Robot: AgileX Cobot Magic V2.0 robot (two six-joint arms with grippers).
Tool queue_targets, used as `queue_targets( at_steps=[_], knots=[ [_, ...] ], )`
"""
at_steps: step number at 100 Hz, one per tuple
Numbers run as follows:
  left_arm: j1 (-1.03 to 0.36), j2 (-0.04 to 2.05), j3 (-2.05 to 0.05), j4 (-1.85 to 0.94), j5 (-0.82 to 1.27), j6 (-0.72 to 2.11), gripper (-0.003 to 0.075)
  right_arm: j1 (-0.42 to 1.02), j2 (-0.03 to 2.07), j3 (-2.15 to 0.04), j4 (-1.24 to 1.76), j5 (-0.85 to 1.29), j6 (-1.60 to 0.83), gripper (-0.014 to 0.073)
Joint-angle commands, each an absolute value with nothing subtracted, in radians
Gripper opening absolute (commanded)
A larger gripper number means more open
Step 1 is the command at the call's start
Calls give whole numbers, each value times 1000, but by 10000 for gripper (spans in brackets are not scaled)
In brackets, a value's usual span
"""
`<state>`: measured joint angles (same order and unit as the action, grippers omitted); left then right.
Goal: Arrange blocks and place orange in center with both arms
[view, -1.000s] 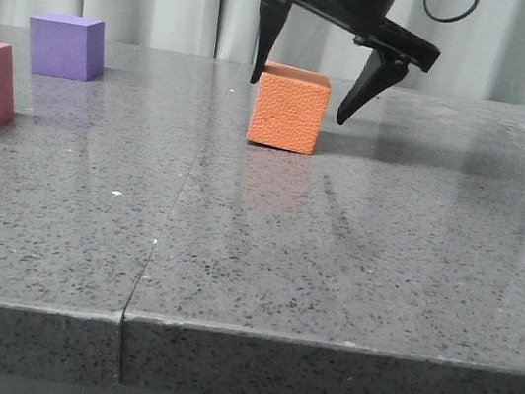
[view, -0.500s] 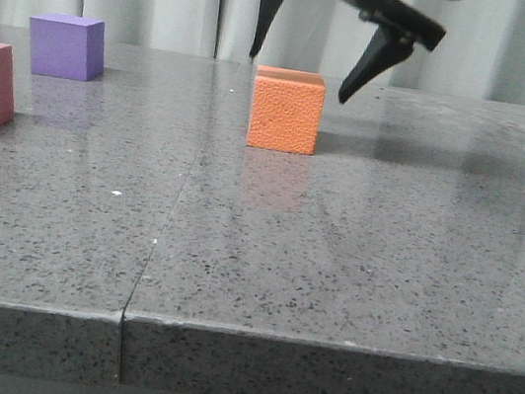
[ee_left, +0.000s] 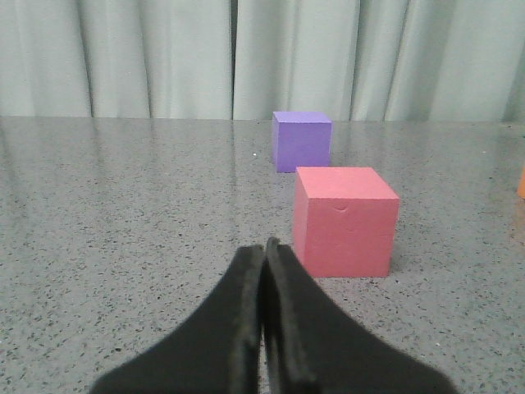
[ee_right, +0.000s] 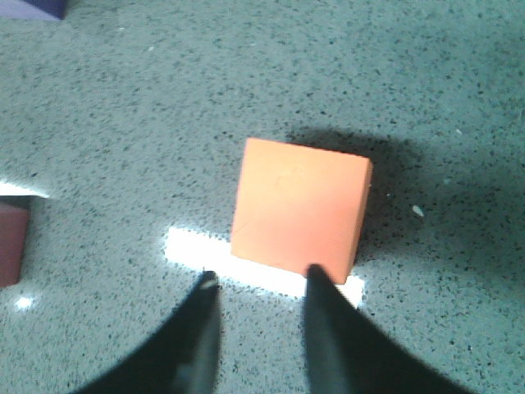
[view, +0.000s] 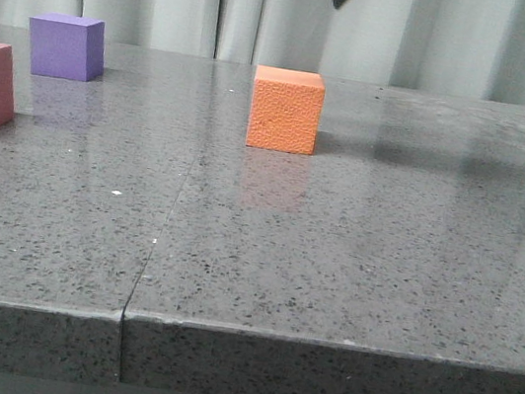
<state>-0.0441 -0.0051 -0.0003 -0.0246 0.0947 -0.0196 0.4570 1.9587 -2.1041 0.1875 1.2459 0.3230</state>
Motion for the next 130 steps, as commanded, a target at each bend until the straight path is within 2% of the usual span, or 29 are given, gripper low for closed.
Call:
queue_targets(
  at_steps=[1, 7, 43, 104, 130],
  knots=[
    [-48, -36, 42, -26, 12, -19, -20, 461, 1865, -2106, 186, 1334, 264, 15],
    [-48, -36, 42, -26, 12, -19, -20, 464, 1843, -2081, 183, 1334, 243, -74],
    [-48, -36, 42, -26, 12, -19, -20, 468, 1643, -1836, 88, 1273, 241, -69],
    [-48, -36, 42, -26, 12, -19, -20, 468, 1080, -1031, -71, 677, 232, -69],
    [-48, -36, 42, -26, 12, -19, -20, 468, 865, -774, -82, 547, 232, -69]
  ],
)
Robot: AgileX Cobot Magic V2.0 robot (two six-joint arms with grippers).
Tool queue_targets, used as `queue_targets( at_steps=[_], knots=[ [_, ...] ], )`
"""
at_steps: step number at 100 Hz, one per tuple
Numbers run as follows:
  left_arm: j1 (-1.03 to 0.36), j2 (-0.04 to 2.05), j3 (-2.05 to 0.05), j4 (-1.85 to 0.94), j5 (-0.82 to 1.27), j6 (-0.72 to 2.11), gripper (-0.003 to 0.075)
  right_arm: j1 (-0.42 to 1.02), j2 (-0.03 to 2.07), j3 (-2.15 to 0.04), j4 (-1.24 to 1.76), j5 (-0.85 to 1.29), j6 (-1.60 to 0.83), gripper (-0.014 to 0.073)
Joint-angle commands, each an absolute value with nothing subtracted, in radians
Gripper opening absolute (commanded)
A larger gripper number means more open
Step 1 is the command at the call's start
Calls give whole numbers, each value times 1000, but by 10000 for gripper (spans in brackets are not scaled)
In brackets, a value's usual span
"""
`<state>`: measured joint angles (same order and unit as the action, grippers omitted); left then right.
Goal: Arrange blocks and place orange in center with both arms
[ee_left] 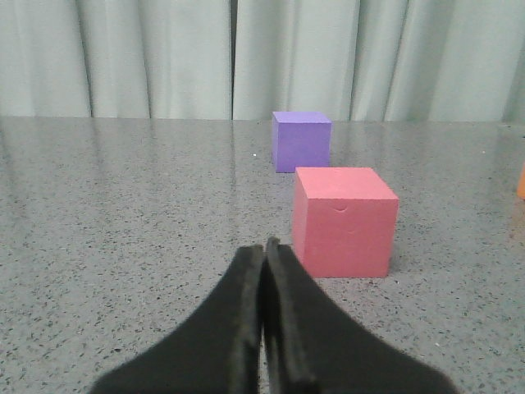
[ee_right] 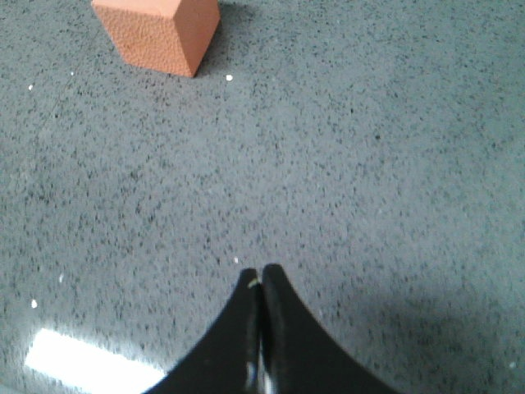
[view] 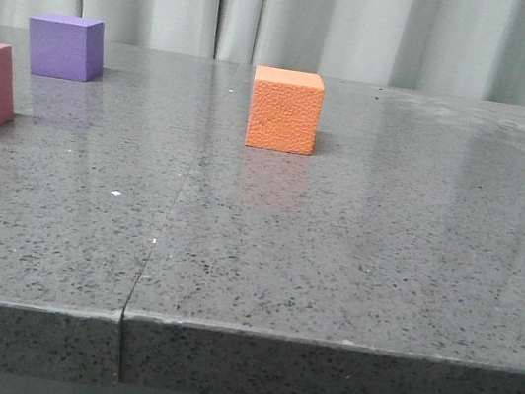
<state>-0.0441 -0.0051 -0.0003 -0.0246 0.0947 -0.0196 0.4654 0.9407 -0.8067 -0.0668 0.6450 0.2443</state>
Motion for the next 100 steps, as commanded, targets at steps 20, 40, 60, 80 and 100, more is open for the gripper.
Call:
queue_targets(
  at_steps=[20, 40, 60, 80, 100],
  knots=[
    [-48, -36, 42, -31, 0, -19, -20, 468, 691, -644, -82, 520, 232, -69],
    [-48, -36, 38, -59, -52, -21, -20, 468, 503, -549, -82, 495, 232, -69],
    [-48, -34, -20, -103, -55, -33, -21, 468, 376, -501, -82, 518, 232, -69],
    [-48, 17, -151, -106, 45, -33, -21, 468, 360, -501, -81, 534, 232, -69],
    [-58, 173, -347, -59, 191, -19, -20, 468, 360, -501, -81, 534, 232, -69]
  ],
)
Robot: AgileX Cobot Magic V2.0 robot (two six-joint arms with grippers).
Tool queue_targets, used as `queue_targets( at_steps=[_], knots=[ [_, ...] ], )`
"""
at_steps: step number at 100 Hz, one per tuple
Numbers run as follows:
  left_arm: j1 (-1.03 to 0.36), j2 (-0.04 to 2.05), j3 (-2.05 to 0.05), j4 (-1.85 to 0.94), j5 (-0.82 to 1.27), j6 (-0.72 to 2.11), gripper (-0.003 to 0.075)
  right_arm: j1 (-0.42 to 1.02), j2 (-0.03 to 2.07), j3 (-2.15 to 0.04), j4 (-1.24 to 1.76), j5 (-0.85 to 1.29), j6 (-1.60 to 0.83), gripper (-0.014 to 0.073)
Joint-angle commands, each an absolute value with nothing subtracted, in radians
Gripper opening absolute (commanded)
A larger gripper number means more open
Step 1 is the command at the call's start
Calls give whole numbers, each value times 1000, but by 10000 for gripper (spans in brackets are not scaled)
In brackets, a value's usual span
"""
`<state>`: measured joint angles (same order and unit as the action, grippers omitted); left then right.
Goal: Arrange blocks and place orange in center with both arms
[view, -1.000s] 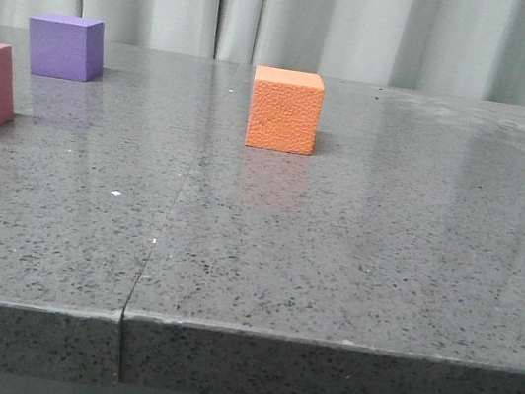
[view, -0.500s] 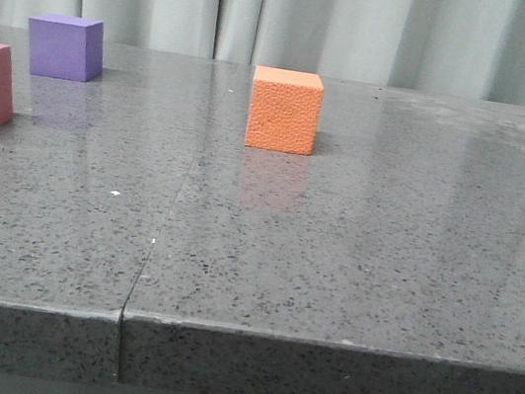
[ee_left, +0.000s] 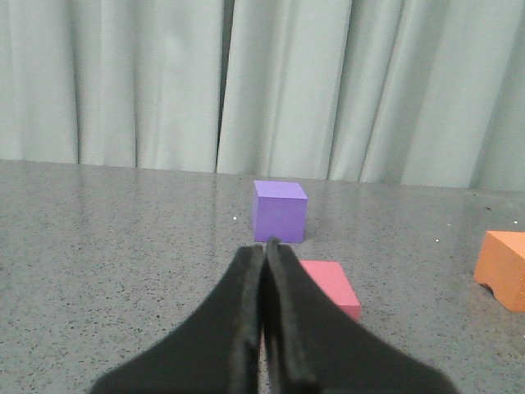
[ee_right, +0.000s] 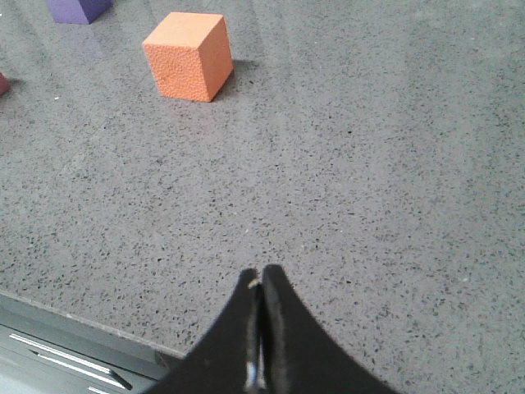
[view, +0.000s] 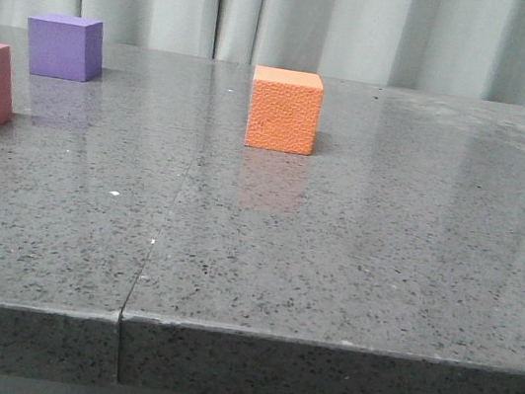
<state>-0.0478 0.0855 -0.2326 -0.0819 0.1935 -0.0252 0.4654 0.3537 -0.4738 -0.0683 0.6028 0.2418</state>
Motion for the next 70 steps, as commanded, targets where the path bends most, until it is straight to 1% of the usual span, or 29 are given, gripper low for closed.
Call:
queue_targets(
  at_steps=[1, 26, 44, 48, 51, 58, 65, 70],
  knots=[
    [-58, 188, -355, -57, 202, -16, -20, 468, 360, -501, -81, 534, 232, -69],
    [-58, 487, -624, -42, 421, 0, -20, 468, 360, -501, -81, 534, 232, -69],
    [-58, 681, -782, -24, 486, 0, -15, 468, 360, -501, -81, 534, 232, -69],
    [-58, 720, -809, -24, 495, 0, -1, 468, 360, -501, -81, 534, 232, -69],
    [-58, 745, -833, -24, 502, 0, 17, 468, 360, -501, -81, 534, 232, -69],
    [-58, 805, -877, -24, 509, 9, 93, 468, 360, -501, -81, 534, 232, -69],
    [-58, 855, -915, -24, 512, 9, 209, 468, 360, -501, -81, 534, 232, -69],
    [-58, 888, -936, -24, 512, 9, 323, 468, 360, -501, -81, 534, 232, -69]
  ],
)
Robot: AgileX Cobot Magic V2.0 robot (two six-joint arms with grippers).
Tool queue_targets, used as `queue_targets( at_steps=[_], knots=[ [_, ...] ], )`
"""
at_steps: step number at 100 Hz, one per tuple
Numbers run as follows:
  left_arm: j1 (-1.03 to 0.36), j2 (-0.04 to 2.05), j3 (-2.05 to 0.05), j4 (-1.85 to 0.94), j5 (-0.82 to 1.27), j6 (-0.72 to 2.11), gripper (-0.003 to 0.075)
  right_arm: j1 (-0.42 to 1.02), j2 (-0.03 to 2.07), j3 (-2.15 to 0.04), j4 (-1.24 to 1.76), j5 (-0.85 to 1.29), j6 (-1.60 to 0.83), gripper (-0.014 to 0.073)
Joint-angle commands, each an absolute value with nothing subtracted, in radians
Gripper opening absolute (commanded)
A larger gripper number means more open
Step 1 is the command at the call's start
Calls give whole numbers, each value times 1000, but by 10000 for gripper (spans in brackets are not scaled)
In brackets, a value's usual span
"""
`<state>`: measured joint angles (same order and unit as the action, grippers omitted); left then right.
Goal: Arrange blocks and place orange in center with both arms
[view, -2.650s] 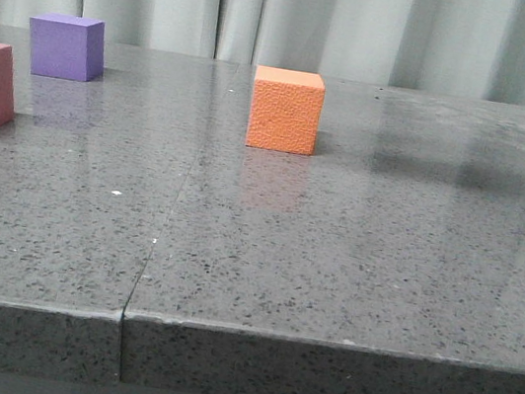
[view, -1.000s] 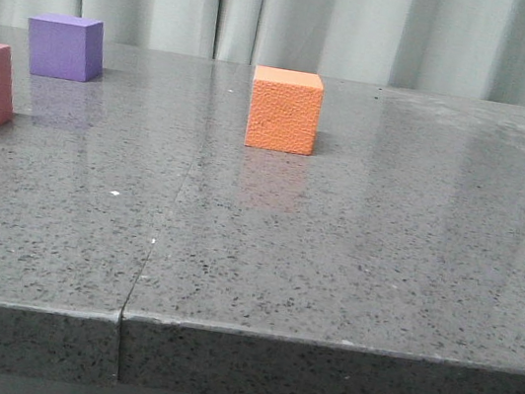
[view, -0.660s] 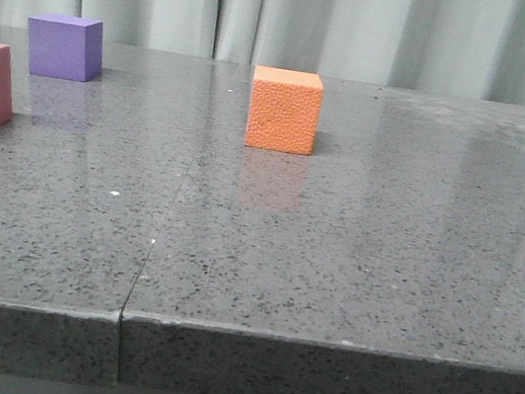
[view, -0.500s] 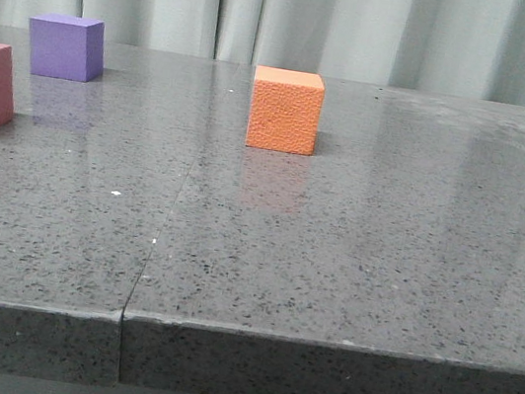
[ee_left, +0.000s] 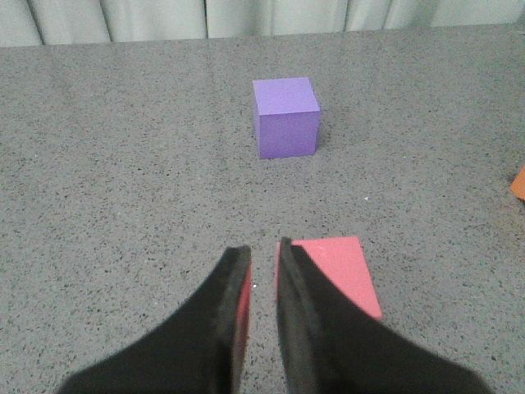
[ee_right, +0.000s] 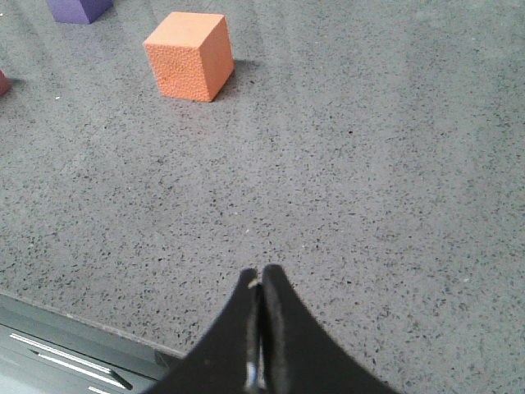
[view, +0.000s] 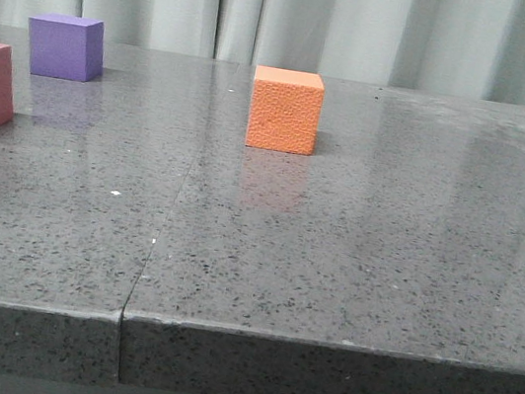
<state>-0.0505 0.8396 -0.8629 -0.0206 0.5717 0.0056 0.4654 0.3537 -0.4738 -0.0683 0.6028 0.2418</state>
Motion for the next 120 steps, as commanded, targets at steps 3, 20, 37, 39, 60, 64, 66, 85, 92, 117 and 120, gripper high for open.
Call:
queue_targets(
  at_steps=[3, 20, 37, 39, 60, 64, 66, 85, 92, 117, 120],
  knots=[
    [-58, 905, -948, -24, 510, 9, 383, 468, 360, -501, -81, 534, 232, -69],
    [-58, 994, -1000, -24, 506, 9, 677, 468, 360, -501, -81, 534, 232, -69],
    [-58, 1063, -1055, -44, 504, 18, 684, 468, 360, -501, -81, 534, 232, -69],
    [-58, 1072, -1063, -53, 504, 34, 678, 468, 360, -501, -81, 534, 232, -69],
    [-58, 1164, -1166, -295, 528, 442, 638, 468, 360, -501, -81, 534, 232, -69],
    [-58, 1188, -1188, -357, 549, 537, 638, 468, 360, -501, -81, 534, 232, -69],
    [-58, 1197, -1201, -385, 564, 597, 638, 468, 360, -501, -81, 534, 232, -69],
    [-58, 1340, -1358, -598, 801, 963, 638, 468, 360, -501, -81, 534, 232, -69],
    [-58, 1396, -1423, -660, 890, 1043, 638, 468, 360, -501, -81, 534, 232, -69],
    [-110, 1578, -1646, -644, 1023, 1149, 638, 468, 360, -501, -81, 534, 232, -69],
    [-125, 1594, -1664, -641, 1023, 1160, 638, 468, 360, -501, -81, 534, 232, -69]
  ],
)
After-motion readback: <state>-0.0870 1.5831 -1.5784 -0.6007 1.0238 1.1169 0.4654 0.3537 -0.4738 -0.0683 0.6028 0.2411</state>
